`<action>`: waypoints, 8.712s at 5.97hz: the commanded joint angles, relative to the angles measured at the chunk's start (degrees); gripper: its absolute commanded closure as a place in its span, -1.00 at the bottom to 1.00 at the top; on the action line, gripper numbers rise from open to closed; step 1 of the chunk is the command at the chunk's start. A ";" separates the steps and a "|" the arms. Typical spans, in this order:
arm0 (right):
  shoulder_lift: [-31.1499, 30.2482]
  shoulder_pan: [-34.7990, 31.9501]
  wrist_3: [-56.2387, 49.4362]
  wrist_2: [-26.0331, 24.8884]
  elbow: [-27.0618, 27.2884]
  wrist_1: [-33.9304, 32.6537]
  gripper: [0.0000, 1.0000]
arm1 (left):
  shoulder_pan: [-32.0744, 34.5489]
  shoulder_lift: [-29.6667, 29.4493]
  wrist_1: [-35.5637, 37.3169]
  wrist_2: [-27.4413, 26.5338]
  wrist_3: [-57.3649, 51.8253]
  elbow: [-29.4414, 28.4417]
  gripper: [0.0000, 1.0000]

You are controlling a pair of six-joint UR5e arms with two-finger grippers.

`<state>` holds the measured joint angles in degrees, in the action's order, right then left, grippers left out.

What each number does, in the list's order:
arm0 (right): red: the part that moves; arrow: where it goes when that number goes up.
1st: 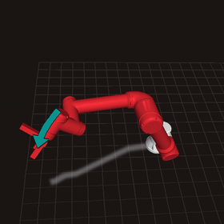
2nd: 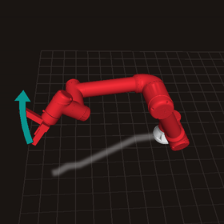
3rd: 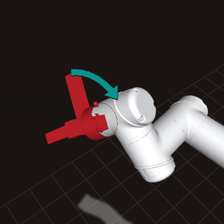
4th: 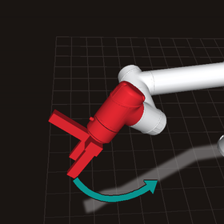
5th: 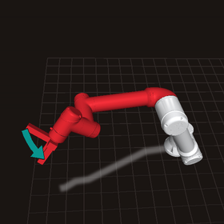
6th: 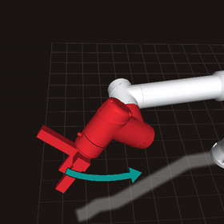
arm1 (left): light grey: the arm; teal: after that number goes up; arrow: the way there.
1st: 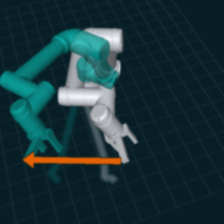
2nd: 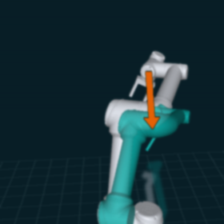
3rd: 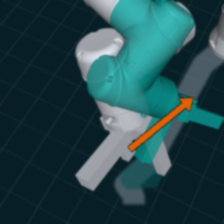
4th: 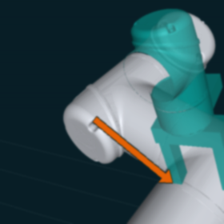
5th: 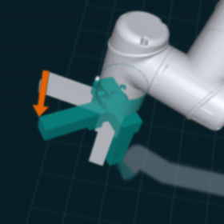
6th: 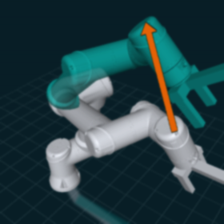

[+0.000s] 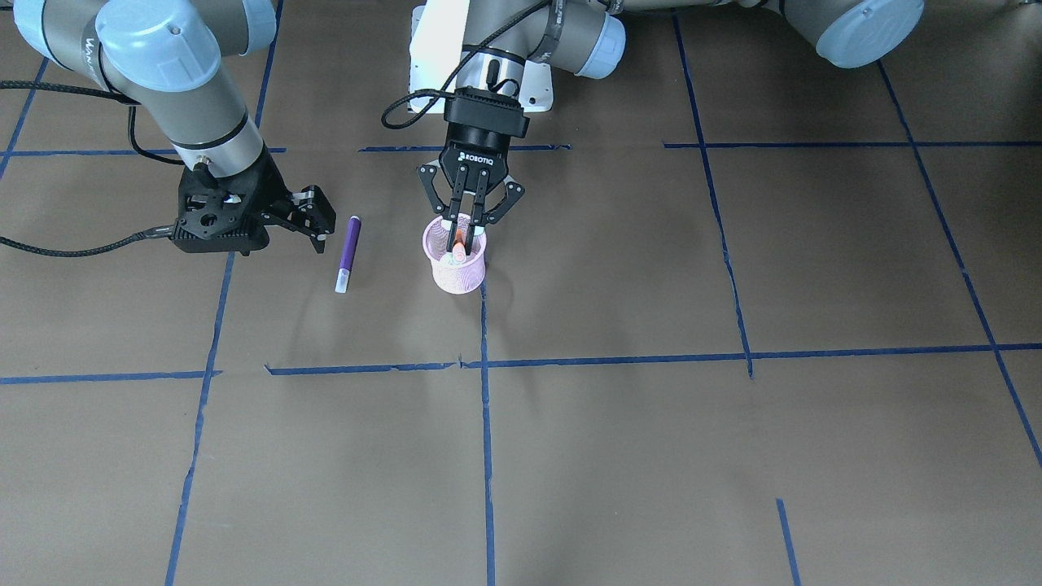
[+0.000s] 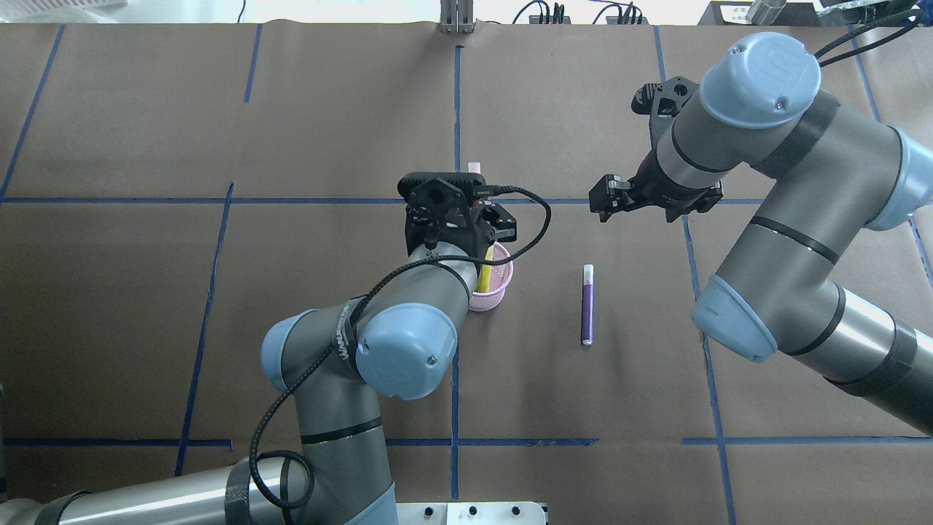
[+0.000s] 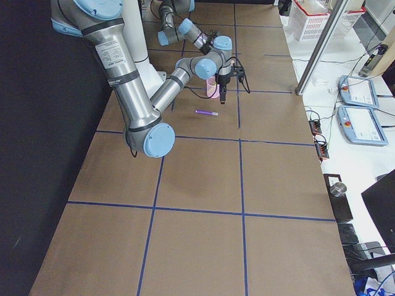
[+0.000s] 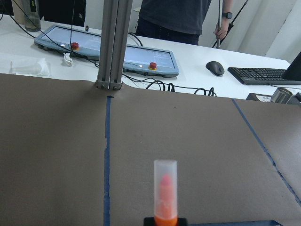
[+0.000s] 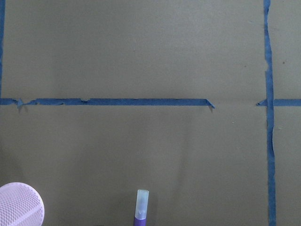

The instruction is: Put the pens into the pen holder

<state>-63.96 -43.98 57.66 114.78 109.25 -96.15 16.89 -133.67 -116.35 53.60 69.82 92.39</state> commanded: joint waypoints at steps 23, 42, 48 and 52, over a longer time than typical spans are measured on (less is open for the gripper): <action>-0.90 12.78 13.89 -8.62 -12.57 12.92 -0.01 | 20.20 9.31 23.36 58.55 -11.02 14.31 -1.00; 7.89 31.14 53.09 -69.58 -2.72 2.11 1.00 | 19.50 10.72 22.57 57.50 -12.07 8.60 -0.99; 8.15 33.61 52.67 -74.54 -4.40 2.02 -1.00 | 19.41 10.63 22.48 57.59 -12.07 8.69 -0.99; 8.59 19.87 38.28 -35.03 5.26 -2.89 -1.00 | 19.50 10.45 23.26 58.02 -14.07 8.86 -0.99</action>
<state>-55.38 -19.28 100.03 67.31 112.81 -97.28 36.38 -123.21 -93.58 111.44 57.05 101.14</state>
